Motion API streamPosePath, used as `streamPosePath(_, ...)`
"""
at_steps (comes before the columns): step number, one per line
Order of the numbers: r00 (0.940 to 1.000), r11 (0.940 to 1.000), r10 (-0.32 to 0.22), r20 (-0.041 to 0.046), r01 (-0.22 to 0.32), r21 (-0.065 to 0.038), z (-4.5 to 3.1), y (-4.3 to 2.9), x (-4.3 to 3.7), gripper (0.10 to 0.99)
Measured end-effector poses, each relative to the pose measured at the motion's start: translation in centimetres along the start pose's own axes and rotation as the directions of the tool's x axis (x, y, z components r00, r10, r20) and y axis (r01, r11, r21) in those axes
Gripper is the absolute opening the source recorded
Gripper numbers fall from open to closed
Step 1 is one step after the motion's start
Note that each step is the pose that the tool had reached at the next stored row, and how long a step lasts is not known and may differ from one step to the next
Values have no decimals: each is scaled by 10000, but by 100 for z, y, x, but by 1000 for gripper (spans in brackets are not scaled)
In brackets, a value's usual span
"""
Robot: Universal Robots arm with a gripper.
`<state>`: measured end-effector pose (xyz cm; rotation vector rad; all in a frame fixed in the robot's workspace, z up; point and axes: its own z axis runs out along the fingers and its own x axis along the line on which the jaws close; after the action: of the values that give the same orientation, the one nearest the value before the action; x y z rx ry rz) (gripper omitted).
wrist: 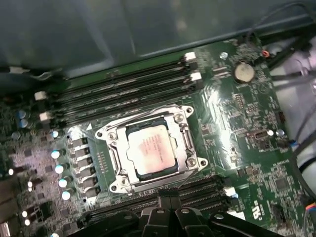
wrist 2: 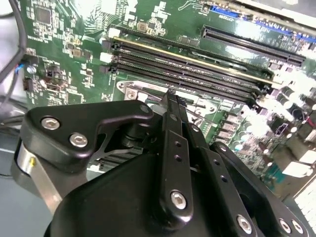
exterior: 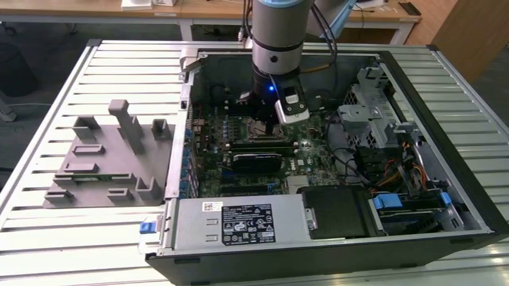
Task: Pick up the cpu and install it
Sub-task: 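Install the second cpu locking lever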
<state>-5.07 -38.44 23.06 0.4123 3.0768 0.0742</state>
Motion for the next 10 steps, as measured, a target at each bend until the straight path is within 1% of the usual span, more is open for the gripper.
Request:
streamPosePath(3, 9998, 9998, -194, -16, 194, -4, 30, -13, 24, 106)
streamPosePath(5, 9997, 9997, -256, -22, 256, -14, 47, -34, 66, 106)
streamPosePath(7, 9996, 9996, -285, -26, 285, -26, 59, -59, 125, 106)
streamPosePath(10, 9996, 9995, -295, -41, 295, -84, 68, -100, 190, 106)
